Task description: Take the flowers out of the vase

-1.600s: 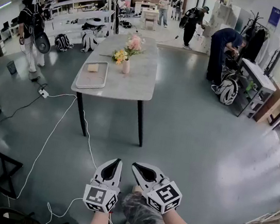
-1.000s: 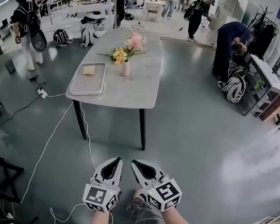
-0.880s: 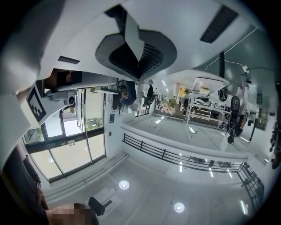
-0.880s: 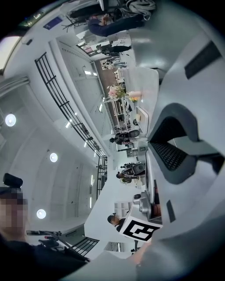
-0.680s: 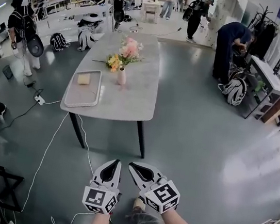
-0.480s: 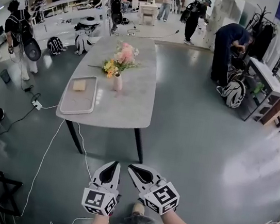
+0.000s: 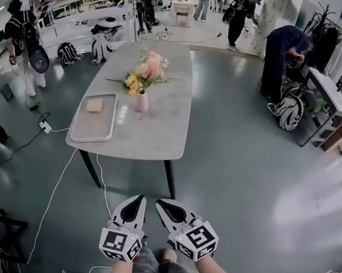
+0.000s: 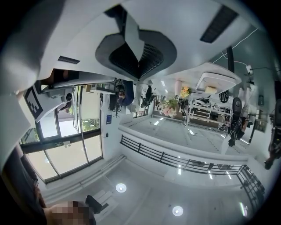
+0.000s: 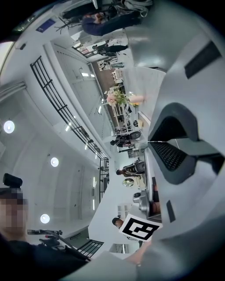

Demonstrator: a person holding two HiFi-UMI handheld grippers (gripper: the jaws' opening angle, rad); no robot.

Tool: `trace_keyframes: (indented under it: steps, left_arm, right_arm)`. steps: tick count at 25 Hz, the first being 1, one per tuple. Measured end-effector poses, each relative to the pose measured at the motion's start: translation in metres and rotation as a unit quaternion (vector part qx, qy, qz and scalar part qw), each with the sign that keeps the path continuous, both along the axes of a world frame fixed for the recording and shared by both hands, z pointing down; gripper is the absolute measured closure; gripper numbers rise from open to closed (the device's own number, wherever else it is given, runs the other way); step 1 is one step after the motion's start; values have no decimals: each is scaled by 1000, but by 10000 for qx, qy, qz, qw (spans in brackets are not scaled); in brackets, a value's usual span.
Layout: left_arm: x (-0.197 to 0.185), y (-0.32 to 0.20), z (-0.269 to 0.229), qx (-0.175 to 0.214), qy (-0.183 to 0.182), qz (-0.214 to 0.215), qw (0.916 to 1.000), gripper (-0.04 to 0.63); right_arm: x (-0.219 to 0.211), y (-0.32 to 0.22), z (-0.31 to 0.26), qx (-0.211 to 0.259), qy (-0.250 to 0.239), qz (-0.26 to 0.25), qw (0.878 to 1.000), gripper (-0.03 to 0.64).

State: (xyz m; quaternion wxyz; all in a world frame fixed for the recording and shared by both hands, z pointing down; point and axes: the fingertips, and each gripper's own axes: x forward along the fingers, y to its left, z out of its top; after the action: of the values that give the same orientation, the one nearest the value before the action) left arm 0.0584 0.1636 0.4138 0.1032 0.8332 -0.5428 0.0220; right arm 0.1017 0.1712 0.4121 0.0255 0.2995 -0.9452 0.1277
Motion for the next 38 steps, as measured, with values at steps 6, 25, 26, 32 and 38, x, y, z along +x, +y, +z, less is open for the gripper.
trace_keyframes:
  steps: [6,25,26,32,38]
  left_arm:
    - [-2,-23,6,-55,-71,59,9999,581]
    - [-43,-163,-5,80,-20,577,9983,581]
    - [-45,-169,-4,72,-2,607,9981,581]
    - [-54,-203,1,49,64,797,9968,581]
    - [-82,-237,2,14,114,964,9953,581]
  right_arm:
    - [-4,-25,4,-92,-61,115,9999,595]
    - [-58,-158,0,-190,-102,509,9985,595]
    - [-60,-164,2,-212,-89,537,9983,595]
    - [-75,-197,9,-294,-20,685,9972,595]
    - [-106,-230,14,-414,13,845,9956,595]
